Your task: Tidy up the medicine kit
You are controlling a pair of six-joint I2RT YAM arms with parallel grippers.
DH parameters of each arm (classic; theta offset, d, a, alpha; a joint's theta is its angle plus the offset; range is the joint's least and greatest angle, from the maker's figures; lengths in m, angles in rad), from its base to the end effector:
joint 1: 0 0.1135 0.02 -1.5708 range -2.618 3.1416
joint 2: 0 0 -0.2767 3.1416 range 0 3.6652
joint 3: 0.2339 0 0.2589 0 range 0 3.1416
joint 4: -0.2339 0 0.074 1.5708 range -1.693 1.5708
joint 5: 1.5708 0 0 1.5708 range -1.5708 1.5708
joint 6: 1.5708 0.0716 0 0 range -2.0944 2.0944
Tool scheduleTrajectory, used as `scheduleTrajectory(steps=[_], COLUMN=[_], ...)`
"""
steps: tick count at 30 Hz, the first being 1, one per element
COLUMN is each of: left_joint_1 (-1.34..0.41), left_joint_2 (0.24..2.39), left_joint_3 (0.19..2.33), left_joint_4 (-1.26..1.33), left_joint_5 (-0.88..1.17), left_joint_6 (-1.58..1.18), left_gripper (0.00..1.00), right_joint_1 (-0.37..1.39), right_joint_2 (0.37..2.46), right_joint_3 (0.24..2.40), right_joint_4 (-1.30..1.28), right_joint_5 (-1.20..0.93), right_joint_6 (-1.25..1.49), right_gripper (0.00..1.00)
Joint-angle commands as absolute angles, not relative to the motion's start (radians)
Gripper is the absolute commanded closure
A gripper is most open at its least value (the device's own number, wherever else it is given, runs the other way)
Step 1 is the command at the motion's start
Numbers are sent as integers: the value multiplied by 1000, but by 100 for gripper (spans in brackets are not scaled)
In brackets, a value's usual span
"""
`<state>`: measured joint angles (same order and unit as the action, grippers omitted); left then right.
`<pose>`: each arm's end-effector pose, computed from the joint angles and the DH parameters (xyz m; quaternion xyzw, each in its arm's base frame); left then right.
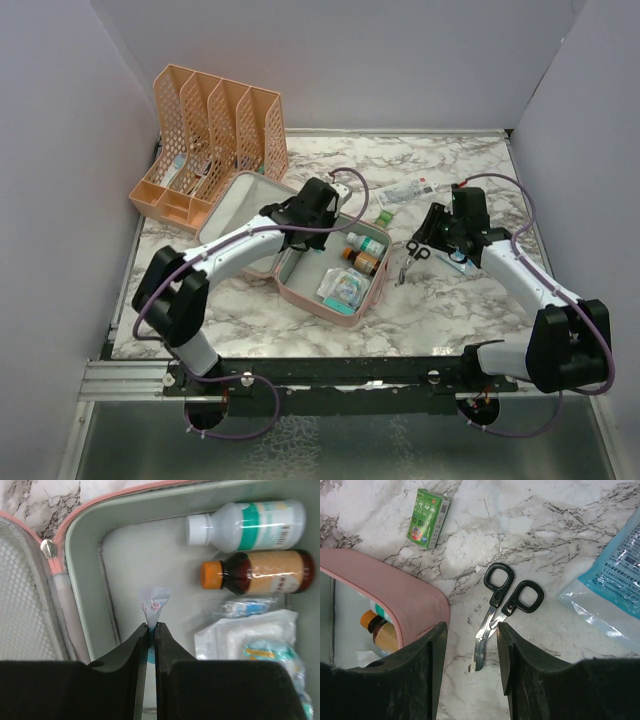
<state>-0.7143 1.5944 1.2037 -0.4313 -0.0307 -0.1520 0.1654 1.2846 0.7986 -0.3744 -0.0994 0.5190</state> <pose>0.2896 -0.2482 0.2431 0.2528 0.8956 -0.1405 0.3379 0.2822 0.0543 0.2043 0.1477 0.9249 0.1604 0.3116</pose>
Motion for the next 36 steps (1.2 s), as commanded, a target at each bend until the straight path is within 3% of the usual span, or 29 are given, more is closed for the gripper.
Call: scheduleTrajectory(steps=[1, 14, 21, 29, 36], left_joint_1=[-712, -708, -709, -709, -708], left_joint_2=[1705, 1924, 1949, 1962, 1877], left_joint_3=[1265, 1428, 1433, 1429, 1438], left_joint_4=[-460, -462, -468, -469, -473], left_joint_5=[-132, -210, -255, -263, -217], left_joint_6=[-56, 4, 20, 15, -11], left_gripper=[88, 87, 81, 81, 78], right_joint_1=[166, 167, 167, 167, 167], right_joint_2=[1283, 1269, 1268, 1273, 1272], right_joint_3=[782, 773, 770, 776, 777], right_joint_4=[-355, -363, -366, -365, -360], right_joint_5=[-131, -132, -132, -141, -150], right_joint_6=[523, 527, 528, 525, 515], right_gripper=[56, 56, 56, 56, 56])
